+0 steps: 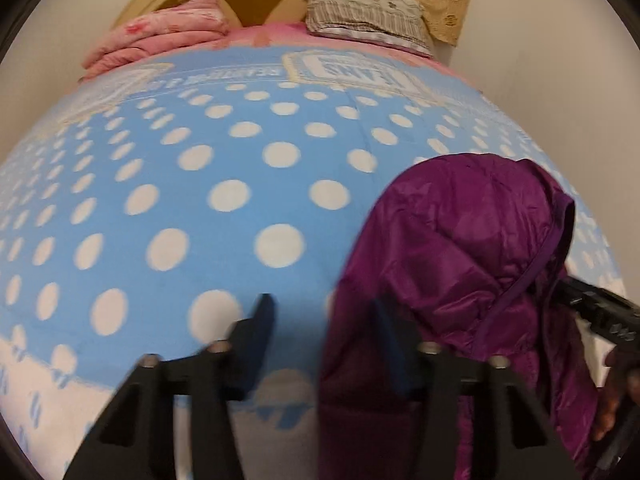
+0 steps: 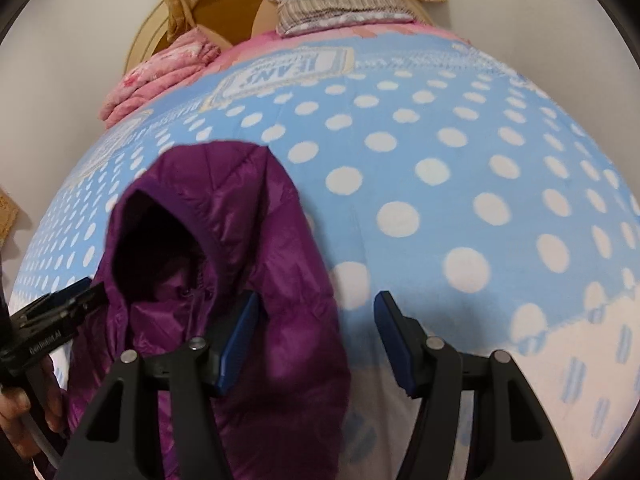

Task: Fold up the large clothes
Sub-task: 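Grasp the hood with the left gripper and fold it toward the hem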

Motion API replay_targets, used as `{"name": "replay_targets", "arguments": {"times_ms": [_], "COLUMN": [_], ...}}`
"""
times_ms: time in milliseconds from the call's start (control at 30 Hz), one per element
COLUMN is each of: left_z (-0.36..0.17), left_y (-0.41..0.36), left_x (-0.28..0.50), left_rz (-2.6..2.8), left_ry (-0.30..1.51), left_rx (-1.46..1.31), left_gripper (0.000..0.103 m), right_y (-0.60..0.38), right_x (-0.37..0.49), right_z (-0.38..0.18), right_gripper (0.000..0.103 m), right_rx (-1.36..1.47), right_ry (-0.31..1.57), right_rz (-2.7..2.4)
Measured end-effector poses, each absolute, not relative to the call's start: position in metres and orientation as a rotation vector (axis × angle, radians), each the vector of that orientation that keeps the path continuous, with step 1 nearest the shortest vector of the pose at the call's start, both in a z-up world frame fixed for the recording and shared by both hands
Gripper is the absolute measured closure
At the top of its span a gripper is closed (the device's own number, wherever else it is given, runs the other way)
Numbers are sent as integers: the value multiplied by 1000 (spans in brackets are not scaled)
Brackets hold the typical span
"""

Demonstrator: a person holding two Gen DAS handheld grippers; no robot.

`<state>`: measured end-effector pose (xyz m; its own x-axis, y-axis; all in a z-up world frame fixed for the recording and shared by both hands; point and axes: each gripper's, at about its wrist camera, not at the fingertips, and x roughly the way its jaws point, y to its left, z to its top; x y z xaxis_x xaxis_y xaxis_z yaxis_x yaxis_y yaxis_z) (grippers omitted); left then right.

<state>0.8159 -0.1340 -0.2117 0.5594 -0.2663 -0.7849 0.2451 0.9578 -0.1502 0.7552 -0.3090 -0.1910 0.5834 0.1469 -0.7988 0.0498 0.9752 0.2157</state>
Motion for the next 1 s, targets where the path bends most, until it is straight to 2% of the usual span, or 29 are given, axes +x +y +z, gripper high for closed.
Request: {"name": "replay_targets", "arguments": {"times_ms": [33, 67, 133, 667, 833, 1000], "left_z": [-214, -215, -211, -106, -97, -119], "left_y": [-138, -144, -151, -121, -111, -93], "left_x": [816, 813, 803, 681, 617, 548], "left_rz": [-320, -329, -336, -441, -495, -535], "left_ry": [934, 931, 903, 628, 509, 472], "left_rx": [-7, 31, 82, 61, 89, 131], "left_gripper": [83, 99, 102, 103, 103, 102], "right_y": [-306, -304, -297, -281, -284, -284], "right_x": [755, 755, 750, 625, 574, 522], "right_z": [-192, -191, -187, -99, -100, -116], "right_gripper": [69, 89, 94, 96, 96, 96], "right_rx": [207, 188, 144, 44, 31, -21], "right_ry": [948, 947, 947, 660, 606, 622], "right_rz": [55, 61, 66, 117, 122, 165]}}
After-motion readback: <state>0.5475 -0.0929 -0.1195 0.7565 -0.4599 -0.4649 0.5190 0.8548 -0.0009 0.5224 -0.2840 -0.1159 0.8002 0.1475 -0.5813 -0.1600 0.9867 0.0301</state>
